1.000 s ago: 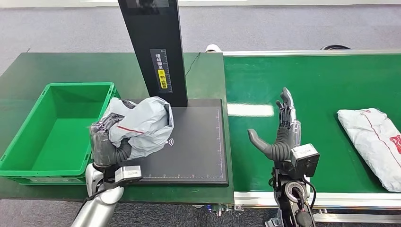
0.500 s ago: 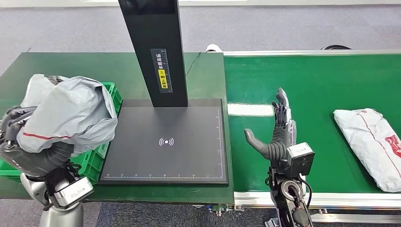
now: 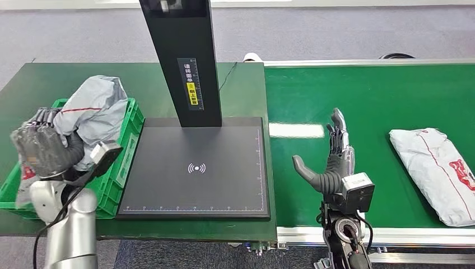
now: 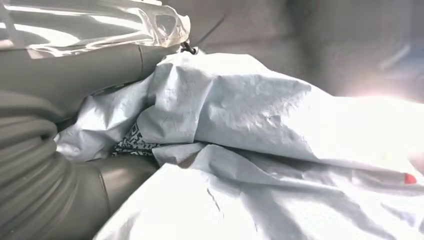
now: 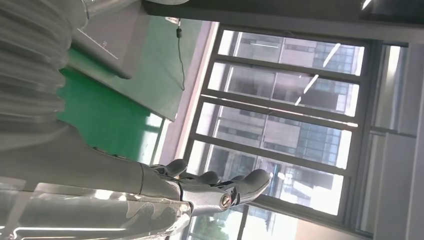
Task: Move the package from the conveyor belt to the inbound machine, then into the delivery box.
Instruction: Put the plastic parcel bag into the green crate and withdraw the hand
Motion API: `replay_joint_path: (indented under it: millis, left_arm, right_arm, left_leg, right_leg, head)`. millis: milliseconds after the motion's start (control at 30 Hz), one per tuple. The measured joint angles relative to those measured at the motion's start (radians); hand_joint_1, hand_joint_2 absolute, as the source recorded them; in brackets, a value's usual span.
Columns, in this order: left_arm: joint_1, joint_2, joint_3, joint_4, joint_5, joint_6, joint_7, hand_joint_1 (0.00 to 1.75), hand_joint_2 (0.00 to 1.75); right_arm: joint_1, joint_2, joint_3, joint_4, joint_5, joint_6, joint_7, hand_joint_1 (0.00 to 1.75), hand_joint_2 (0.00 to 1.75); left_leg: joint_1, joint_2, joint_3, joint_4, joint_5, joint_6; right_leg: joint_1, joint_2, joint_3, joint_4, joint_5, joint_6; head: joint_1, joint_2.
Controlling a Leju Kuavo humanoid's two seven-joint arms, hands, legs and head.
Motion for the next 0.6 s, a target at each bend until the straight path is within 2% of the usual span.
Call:
replay_joint_path:
  millis: [67,133,267,433,567,600]
  left_arm:
    - [-0.034,0.022,-0.004,0.127,-0.037,0.000,0.110,1.75,1.75]
    - [-0.061,0.043,-0.010,0.235,-0.054,0.000,0.175,1.75,1.75]
    - [-0.101,0.077,-0.021,0.372,-0.068,0.000,0.250,1.75,1.75]
    - [-0.174,0.137,-0.048,0.529,-0.084,-0.002,0.389,1.75,1.75]
    - [-0.205,0.177,-0.061,0.599,-0.088,0.001,0.430,1.73,1.75]
    - [-0.209,0.188,-0.062,0.609,-0.086,0.001,0.433,1.47,1.75]
  right_arm:
    - [0.003,-0.001,-0.002,-0.010,0.006,0.007,0.006,0.00,1.75]
    - [0.004,-0.002,-0.005,-0.016,0.009,0.011,0.010,0.00,1.75]
    - [0.007,-0.003,-0.007,-0.023,0.013,0.014,0.014,0.00,1.75]
    - [0.008,-0.003,-0.009,-0.026,0.025,0.025,0.016,0.00,1.75]
    - [0.008,-0.003,-0.014,-0.026,0.029,0.033,0.019,0.00,1.75]
    - [0.008,-0.003,-0.015,-0.026,0.030,0.034,0.019,0.00,1.75]
  left_leg:
    - [0.000,0.000,0.000,0.000,0.000,0.000]
    - [0.000,0.000,0.000,0.000,0.000,0.000]
    - [0.000,0.000,-0.001,0.000,0.000,0.000]
    - [0.000,0.000,0.000,0.000,-0.001,0.000]
    - [0.000,0.000,0.001,0.000,0.000,0.000]
    - [0.000,0.001,0.001,0.000,0.000,0.000]
  right_leg:
    - [0.000,0.000,0.000,0.000,0.000,0.000]
    - [0.000,0.000,0.000,0.000,0.000,0.000]
    - [0.000,0.000,-0.001,0.000,0.000,0.000]
    - [0.000,0.000,0.000,0.000,0.000,0.000]
    - [0.000,0.000,0.001,0.000,0.000,0.000]
    - [0.000,0.001,0.001,0.000,0.000,0.000]
  head:
    - [0.000,0.000]
    - [0.000,0.000]
    - [0.000,0.000]
    - [0.000,0.000]
    - [0.000,0.000]
    - [0.000,0.000]
